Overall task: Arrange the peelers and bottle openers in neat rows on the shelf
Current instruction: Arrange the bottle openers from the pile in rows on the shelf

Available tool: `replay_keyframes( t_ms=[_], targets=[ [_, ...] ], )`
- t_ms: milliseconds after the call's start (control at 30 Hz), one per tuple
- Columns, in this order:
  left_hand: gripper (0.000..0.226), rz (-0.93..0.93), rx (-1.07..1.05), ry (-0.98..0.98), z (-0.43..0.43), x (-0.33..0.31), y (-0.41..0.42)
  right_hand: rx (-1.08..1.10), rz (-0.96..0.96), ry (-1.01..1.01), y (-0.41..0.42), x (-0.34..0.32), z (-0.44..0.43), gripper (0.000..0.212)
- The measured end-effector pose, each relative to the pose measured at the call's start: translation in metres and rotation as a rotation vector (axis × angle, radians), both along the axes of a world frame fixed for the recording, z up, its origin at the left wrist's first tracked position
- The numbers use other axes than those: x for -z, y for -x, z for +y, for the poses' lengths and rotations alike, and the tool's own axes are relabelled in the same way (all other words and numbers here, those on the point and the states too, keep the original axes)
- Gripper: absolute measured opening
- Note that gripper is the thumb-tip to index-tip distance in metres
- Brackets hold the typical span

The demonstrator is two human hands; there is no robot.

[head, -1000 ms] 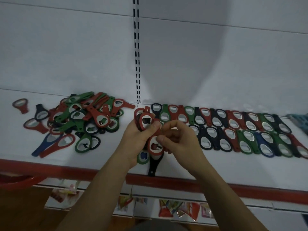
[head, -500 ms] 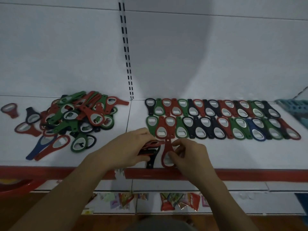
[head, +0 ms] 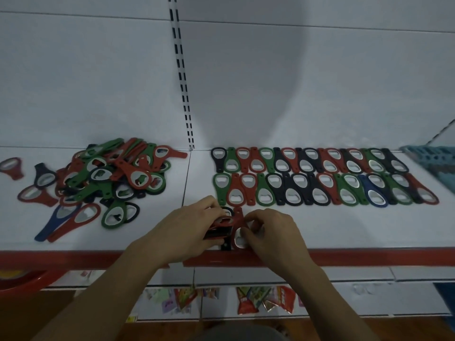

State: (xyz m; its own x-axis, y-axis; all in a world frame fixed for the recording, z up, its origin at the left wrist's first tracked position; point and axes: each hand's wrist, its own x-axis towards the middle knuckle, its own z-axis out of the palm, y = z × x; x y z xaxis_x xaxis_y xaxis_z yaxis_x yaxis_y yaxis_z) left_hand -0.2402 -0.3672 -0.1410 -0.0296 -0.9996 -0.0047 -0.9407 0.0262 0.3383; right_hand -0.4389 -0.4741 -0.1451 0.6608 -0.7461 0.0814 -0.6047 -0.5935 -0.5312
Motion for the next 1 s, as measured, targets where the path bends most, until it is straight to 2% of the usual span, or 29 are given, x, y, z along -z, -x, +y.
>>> replay_keyframes(
  t_ms=[100, 167, 233, 333, 400, 500, 667, 767, 833, 900, 933, 1000],
  targets=[
    [0.042, 0.172, -0.054, 0.015, -0.002, -0.007, 0.000, -0.005, -0.056, 0.005, 0.001, 0.001, -0.001, 0.023],
    [0.031, 0.339, -0.137, 0.078, -0.007, -0.016, 0.000, -0.015, -0.286, -0.072, 0.001, -0.003, -0.001, 0.025],
    [0.026, 0.470, -0.127, 0.050, -0.017, -0.026, 0.004, -0.124, -0.534, -0.265, -0.002, -0.013, -0.004, 0.036],
    [0.011, 0.601, -0.060, -0.026, -0.030, -0.036, 0.011, -0.258, -0.688, -0.406, -0.008, -0.031, -0.016, 0.032],
    [0.009, 0.748, -0.053, -0.083, -0.033, -0.039, 0.009, -0.257, -0.727, -0.513, -0.011, -0.038, -0.022, 0.026],
    [0.019, 0.969, -0.011, -0.181, -0.034, -0.038, 0.007, -0.152, -0.715, -0.608, -0.012, -0.041, -0.030, 0.016],
    [0.013, 1.188, -0.060, -0.188, -0.036, -0.029, 0.014, -0.053, -0.628, -0.524, -0.010, -0.039, -0.039, 0.006],
    [0.016, 1.325, -0.119, -0.158, -0.036, -0.025, 0.011, 0.071, -0.697, -0.487, -0.007, -0.039, -0.045, 0.008],
    [0.023, 1.442, -0.217, -0.111, -0.035, -0.025, 0.007, 0.146, -0.767, -0.587, -0.002, -0.040, -0.051, 0.011],
    [0.025, 1.471, -0.318, -0.074, -0.033, -0.026, 0.002, 0.139, -0.786, -0.691, 0.006, -0.039, -0.058, 0.011],
    [0.024, 1.409, -0.345, -0.069, -0.033, -0.027, 0.000, 0.119, -0.770, -0.714, 0.010, -0.037, -0.060, 0.009],
    [0.016, 1.127, -0.362, -0.045, -0.032, -0.028, -0.002, 0.084, -0.717, -0.715, 0.020, -0.033, -0.064, 0.005]
  ],
)
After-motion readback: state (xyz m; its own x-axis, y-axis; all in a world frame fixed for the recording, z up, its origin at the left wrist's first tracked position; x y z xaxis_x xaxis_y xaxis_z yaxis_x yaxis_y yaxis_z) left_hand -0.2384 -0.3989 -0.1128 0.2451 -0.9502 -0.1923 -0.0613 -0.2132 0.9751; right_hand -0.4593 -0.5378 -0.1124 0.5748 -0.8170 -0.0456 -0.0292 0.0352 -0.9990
